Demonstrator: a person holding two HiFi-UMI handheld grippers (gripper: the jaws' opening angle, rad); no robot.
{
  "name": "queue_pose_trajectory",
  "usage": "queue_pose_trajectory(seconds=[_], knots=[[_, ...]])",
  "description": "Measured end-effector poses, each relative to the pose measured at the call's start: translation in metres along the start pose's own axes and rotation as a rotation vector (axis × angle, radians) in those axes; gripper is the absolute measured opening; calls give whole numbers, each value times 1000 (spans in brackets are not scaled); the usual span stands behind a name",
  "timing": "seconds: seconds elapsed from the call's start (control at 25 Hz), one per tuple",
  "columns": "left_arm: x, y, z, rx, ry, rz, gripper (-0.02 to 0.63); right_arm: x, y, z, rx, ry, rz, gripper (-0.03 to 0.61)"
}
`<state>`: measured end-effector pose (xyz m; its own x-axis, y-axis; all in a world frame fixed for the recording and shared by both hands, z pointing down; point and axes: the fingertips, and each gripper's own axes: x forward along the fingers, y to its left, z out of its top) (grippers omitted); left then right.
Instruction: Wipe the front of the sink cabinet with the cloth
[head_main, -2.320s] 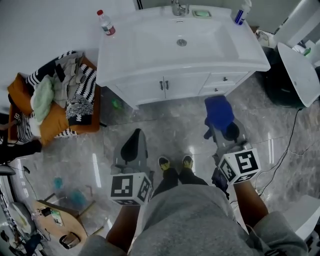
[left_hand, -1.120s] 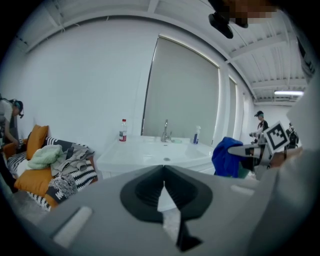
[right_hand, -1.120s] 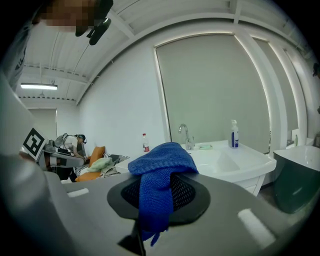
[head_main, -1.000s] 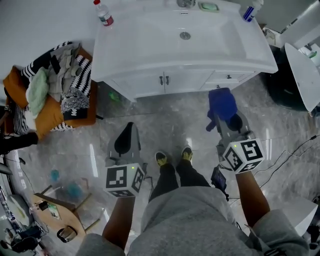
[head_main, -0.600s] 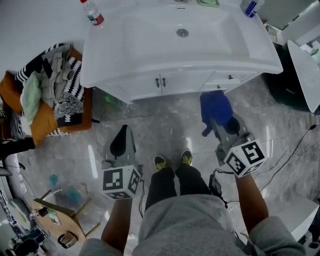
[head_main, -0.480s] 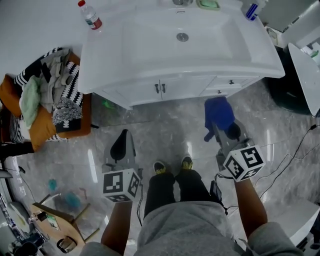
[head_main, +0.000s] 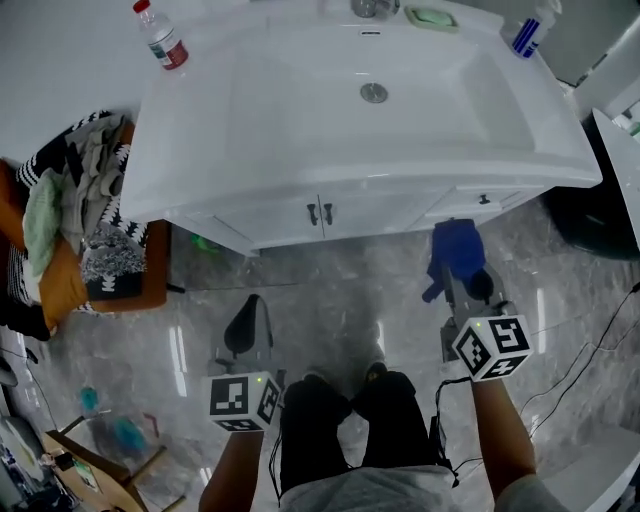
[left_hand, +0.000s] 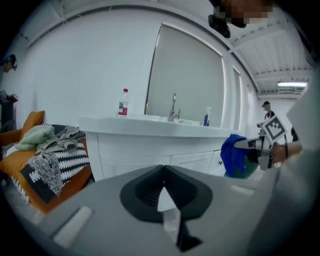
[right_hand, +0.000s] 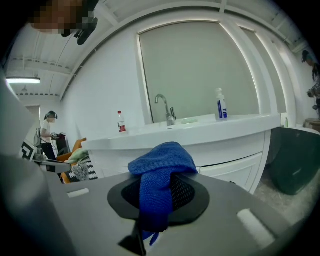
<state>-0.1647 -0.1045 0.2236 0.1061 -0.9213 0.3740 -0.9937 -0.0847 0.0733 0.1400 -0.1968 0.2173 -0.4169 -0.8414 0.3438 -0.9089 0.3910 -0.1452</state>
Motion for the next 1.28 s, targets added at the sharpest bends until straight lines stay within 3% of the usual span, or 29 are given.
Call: queue_pose_trajectory(seconds=[0.32, 0.68, 0.88, 1.04, 1.16, 1.28], knots=[[83, 40, -107, -3, -91, 53, 11, 79, -43, -64, -91, -134, -69, 71], [170, 70, -236, 0, -198, -13, 11, 113, -82, -85, -206, -410, -170, 72], [185, 78, -265, 21, -234, -44, 11, 96, -102, -73, -227, -543, -309, 72], [188, 91, -286, -9, -216, 13, 9, 112, -108, -69, -256, -494, -405, 74], [190, 96, -296, -74, -204, 27, 11, 143, -94, -72, -285, -451, -407, 74], [188, 101, -299, -62, -211, 65, 11, 158, -74, -75, -261, -480, -399, 75]])
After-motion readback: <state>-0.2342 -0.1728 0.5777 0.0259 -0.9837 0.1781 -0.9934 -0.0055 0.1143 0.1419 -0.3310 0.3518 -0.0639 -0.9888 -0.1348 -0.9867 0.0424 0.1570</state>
